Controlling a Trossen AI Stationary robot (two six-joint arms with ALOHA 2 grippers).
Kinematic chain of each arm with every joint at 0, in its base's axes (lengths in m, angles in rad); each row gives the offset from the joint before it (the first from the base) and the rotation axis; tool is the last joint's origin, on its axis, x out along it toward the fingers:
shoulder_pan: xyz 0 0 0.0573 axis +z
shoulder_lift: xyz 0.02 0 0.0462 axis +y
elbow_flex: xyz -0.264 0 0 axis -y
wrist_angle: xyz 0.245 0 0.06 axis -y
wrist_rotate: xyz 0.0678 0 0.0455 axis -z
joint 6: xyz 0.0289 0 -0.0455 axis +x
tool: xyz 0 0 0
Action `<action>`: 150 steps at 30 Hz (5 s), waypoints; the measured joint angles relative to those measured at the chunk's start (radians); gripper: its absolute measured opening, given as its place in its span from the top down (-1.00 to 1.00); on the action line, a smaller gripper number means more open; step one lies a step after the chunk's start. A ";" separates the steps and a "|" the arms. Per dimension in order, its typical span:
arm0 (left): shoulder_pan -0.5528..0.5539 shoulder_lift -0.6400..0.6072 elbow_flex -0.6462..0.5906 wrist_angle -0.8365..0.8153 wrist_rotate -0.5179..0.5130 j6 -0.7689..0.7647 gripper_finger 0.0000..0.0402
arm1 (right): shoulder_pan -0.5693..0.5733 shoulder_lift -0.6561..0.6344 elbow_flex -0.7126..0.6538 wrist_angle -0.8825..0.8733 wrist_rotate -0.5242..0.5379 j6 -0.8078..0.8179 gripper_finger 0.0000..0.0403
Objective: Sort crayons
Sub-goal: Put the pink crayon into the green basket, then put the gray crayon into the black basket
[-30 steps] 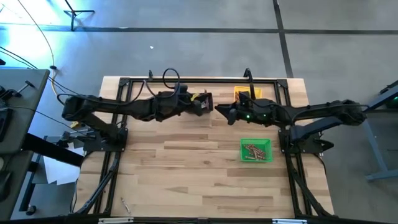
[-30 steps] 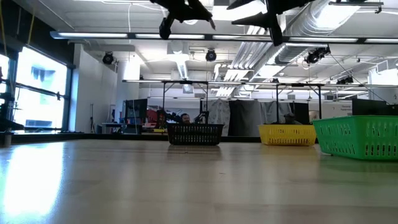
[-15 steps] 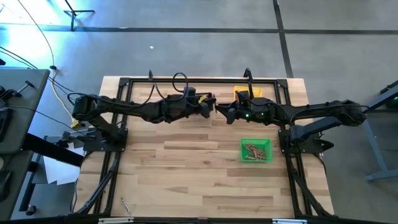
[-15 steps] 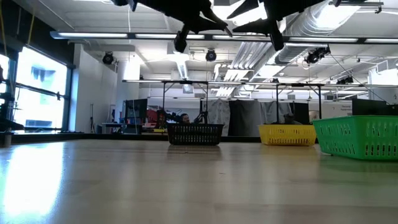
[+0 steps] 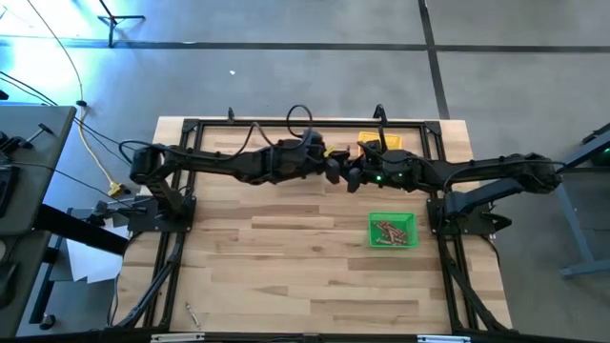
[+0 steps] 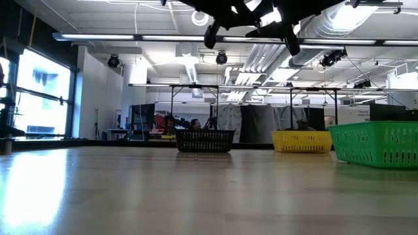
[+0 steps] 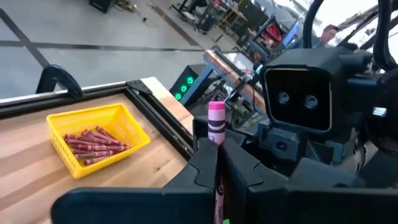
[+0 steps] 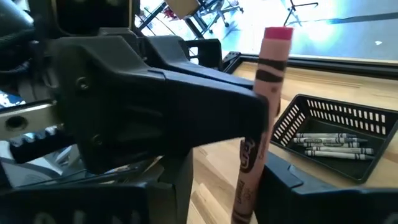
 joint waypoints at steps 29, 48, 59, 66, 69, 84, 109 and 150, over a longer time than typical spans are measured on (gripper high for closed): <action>0.076 0.009 0.023 -0.380 0.321 0.135 0.55 | -0.070 -0.311 0.000 -0.853 -0.196 0.191 0.98; 0.065 0.009 0.023 -0.400 0.327 0.093 0.60 | 0.393 -0.043 -0.002 -1.186 -0.256 0.485 0.99; 0.025 0.008 0.023 -0.407 0.327 0.056 0.60 | 0.394 0.039 -0.002 -1.180 -0.259 0.449 0.70; -0.012 -0.022 0.023 -0.580 0.365 0.043 0.60 | 0.394 0.039 -0.002 -1.181 -0.282 0.393 0.50; -0.056 -0.079 0.022 -0.828 0.441 0.009 0.60 | 0.394 0.037 -0.002 -1.195 -0.291 0.382 0.48; -0.760 -0.156 0.023 -1.264 0.214 -1.155 0.60 | 0.391 0.025 -0.002 -1.199 -0.235 0.263 0.48; -1.031 0.196 0.023 -1.209 0.787 -1.692 0.60 | 0.387 0.024 -0.002 -1.109 -0.208 0.226 0.47; -0.948 0.101 -0.071 -1.273 0.406 -1.589 0.60 | 0.300 0.024 -0.002 -1.149 -0.152 0.131 0.47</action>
